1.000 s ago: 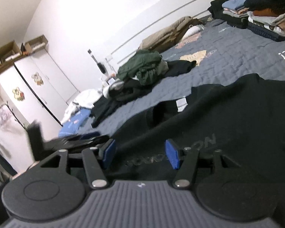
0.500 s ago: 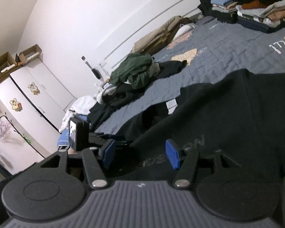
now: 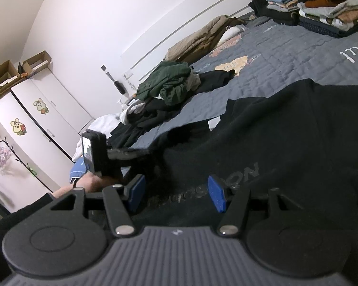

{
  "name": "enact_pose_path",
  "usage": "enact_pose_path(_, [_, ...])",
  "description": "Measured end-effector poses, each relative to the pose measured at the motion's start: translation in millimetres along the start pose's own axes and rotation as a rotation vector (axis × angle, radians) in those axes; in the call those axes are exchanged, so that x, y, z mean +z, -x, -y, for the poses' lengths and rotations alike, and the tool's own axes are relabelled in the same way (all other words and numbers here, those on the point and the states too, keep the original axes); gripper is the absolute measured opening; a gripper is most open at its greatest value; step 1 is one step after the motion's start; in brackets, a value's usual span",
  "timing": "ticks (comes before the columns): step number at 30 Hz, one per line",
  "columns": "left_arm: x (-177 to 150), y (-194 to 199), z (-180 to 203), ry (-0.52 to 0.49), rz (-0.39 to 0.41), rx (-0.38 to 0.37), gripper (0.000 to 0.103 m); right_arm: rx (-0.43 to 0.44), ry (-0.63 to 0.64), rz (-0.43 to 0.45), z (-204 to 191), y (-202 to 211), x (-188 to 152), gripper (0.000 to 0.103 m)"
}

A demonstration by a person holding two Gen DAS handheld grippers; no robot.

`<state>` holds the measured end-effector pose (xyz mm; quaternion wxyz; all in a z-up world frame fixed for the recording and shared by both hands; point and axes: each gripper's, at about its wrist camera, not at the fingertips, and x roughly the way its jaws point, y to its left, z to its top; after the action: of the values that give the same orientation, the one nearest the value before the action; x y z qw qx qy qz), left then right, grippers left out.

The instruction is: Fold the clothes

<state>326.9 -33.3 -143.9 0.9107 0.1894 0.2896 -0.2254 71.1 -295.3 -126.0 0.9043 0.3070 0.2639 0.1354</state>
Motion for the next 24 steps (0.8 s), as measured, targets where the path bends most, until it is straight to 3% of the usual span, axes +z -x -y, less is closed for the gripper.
enact_pose_path(4, [20, -3, -4, 0.009, 0.056, 0.062, 0.000, -0.006, -0.001, 0.000, 1, -1, -1, 0.058])
enact_pose_path(8, [35, -15, -13, 0.072, 0.049, 0.132, 0.000, -0.010, -0.004, -0.006, 4, -1, -2, 0.058])
enact_pose_path(11, [40, -14, -21, 0.106, 0.000, 0.006, 0.004, -0.010, -0.010, -0.013, 6, -1, -3, 0.058])
enact_pose_path(12, [39, -12, -18, 0.077, -0.019, -0.022, 0.016, -0.010, -0.014, -0.015, 7, -1, -4, 0.058])
enact_pose_path(13, [37, -10, -15, 0.041, -0.022, -0.033, 0.039, -0.011, -0.015, -0.018, 7, -2, -4, 0.058])
enact_pose_path(15, [33, -6, -8, -0.027, -0.024, -0.055, 0.071, -0.011, -0.016, -0.025, 7, -3, -5, 0.058])
enact_pose_path(23, [8, -40, 15, -0.125, -0.116, -0.105, 0.070, -0.003, -0.005, -0.049, 2, -8, -10, 0.058])
enact_pose_path(24, [8, -43, 12, -0.110, -0.121, -0.110, 0.046, -0.005, -0.005, -0.050, 2, -9, -10, 0.058])
